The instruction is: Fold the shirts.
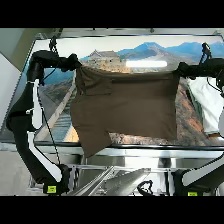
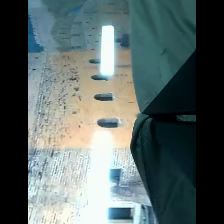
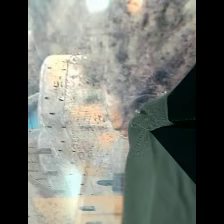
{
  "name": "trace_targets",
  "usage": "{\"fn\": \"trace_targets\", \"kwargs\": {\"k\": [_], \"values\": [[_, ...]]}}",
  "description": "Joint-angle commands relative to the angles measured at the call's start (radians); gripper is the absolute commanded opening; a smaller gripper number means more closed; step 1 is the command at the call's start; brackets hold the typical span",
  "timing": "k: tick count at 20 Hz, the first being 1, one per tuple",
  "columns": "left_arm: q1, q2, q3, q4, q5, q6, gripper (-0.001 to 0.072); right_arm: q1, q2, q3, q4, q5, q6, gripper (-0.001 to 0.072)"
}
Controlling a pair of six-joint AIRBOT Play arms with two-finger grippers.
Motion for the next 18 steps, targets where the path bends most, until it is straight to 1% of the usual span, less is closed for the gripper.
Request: {"fn": "trace_targets", "kwargs": {"k": [1,2,4,6,8,11,14,15,17,18], "values": [[-0.007,0.012,0.012,0.051,0.135,-0.035,0.0019,0.002,-0.005,0.038,-0.072,-0.163,0.016,0.0018],[-0.007,0.026,-0.006,0.086,0.168,-0.053,0.0019,0.002,-0.002,0.037,-0.117,-0.212,0.021,0.0018],[-0.008,0.071,-0.050,0.208,0.244,-0.097,0.0019,0.003,0.006,0.035,-0.229,-0.283,0.060,0.0018],[-0.008,0.130,-0.124,0.330,0.268,-0.151,0.0019,0.003,0.010,0.032,-0.283,-0.294,0.085,0.0018],[-0.008,0.175,-0.206,0.417,0.260,-0.182,0.0019,0.004,0.009,0.027,-0.292,-0.277,0.085,0.0018],[-0.010,0.186,-0.301,0.429,0.233,-0.183,0.0019,0.024,0.008,-0.002,-0.338,-0.254,0.107,0.0018],[-0.045,0.162,-0.347,0.433,0.197,-0.182,0.0019,0.052,0.007,-0.028,-0.354,-0.227,0.108,0.0018],[-0.053,0.155,-0.353,0.433,0.189,-0.183,0.0019,0.062,0.006,-0.031,-0.377,-0.214,0.127,0.0018],[-0.054,0.148,-0.368,0.435,0.182,-0.186,0.0019,0.075,0.005,-0.034,-0.479,-0.206,0.183,0.0018],[-0.049,0.148,-0.376,0.444,0.172,-0.206,0.0019,0.079,0.005,-0.034,-0.516,-0.208,0.200,0.0018]]}}
